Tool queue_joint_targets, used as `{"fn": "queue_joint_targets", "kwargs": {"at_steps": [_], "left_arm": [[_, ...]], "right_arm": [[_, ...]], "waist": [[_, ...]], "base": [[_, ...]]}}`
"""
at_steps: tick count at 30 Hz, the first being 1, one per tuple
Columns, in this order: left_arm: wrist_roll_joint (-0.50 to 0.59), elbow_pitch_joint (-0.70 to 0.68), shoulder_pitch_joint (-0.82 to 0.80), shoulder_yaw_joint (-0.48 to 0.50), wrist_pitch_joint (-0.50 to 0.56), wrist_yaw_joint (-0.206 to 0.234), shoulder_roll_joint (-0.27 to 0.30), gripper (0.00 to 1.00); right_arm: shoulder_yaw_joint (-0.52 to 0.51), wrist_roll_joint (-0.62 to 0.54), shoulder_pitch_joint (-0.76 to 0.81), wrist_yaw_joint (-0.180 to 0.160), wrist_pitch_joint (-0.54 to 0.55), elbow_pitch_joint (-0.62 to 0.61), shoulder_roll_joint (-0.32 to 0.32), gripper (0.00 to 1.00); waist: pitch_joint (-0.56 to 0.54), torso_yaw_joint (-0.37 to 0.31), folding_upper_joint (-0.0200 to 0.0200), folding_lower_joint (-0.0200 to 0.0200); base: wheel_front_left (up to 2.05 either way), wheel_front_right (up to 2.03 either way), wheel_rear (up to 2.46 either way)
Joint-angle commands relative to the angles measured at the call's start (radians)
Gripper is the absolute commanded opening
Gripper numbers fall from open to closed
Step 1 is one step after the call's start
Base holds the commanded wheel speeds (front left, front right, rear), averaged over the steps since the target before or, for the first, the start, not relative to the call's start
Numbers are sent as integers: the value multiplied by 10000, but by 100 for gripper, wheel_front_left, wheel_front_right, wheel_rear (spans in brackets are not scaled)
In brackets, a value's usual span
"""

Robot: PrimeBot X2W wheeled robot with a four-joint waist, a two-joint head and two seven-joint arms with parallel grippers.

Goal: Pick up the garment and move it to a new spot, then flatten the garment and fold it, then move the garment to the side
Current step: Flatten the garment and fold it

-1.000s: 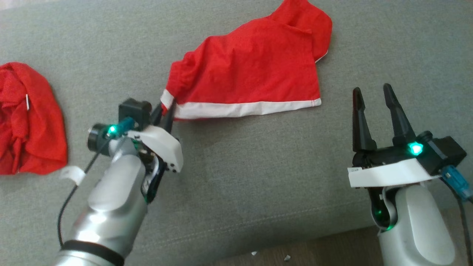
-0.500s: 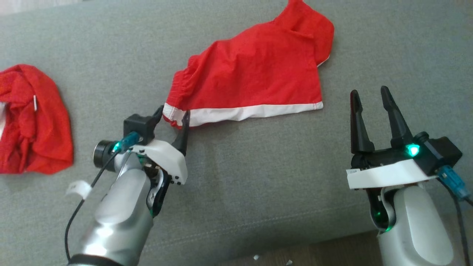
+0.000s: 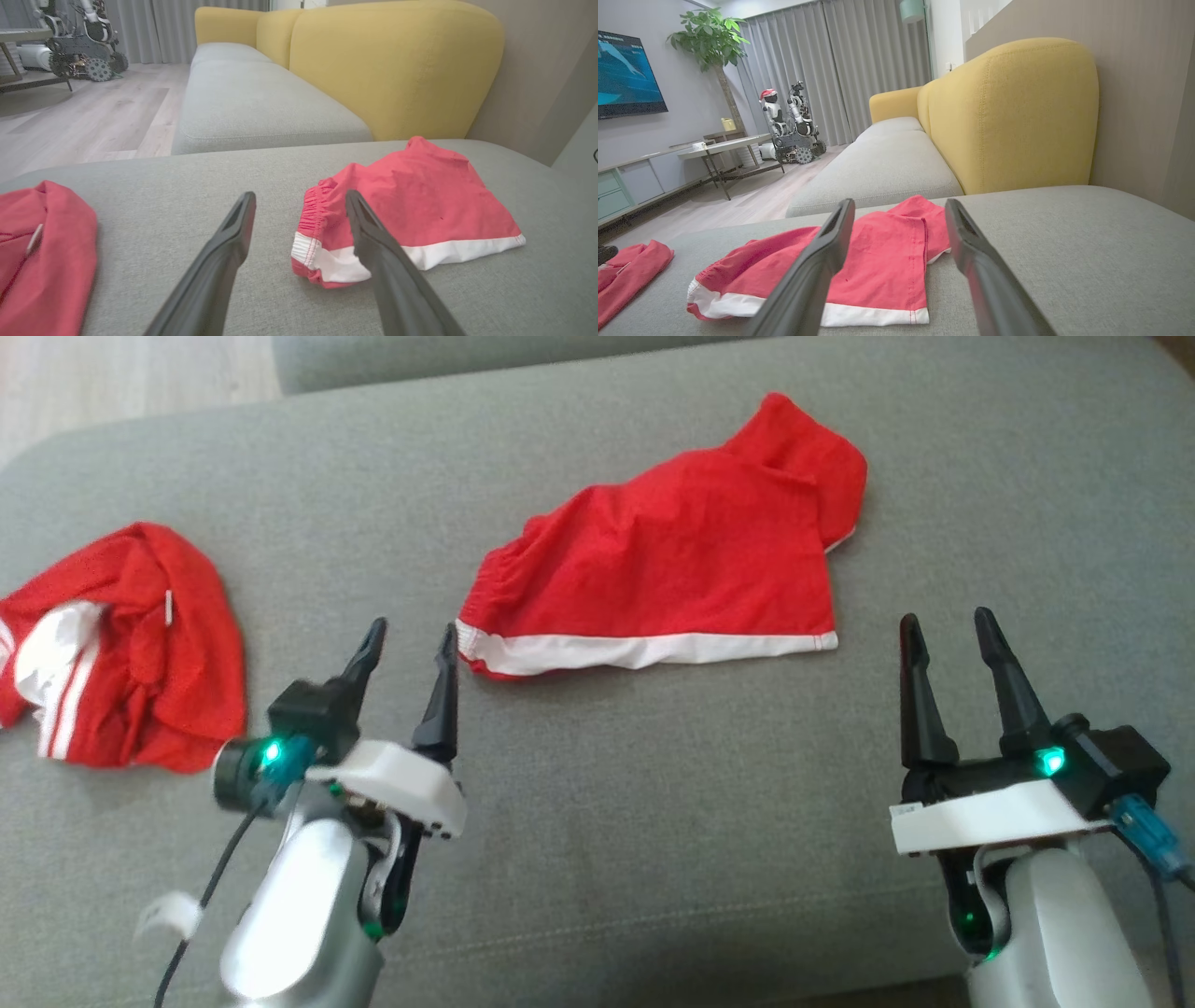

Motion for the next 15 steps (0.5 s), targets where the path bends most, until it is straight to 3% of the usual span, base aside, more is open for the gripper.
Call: {"fn": "queue_joint_targets", "kwargs": {"at_steps": [1,8,15], "left_arm": [[118,-593,-128,504,-53,90,105,100],[121,-1791,1179,1200,-53,166,-73,100],[215,-2126,1802,1374,-53,108,-193,100]], "right_arm": [[185,-138,-99,65,-70,-320,11,100],[31,-163,308,65,-70,-352,11,100],[13,-143,408,65,-70,-357,11,100]], "waist": [[-141,100,0,0],[-450,278,0,0],[-430,297,0,0]], "base": [[0,0,0],[0,0,0],[0,0,0]]}}
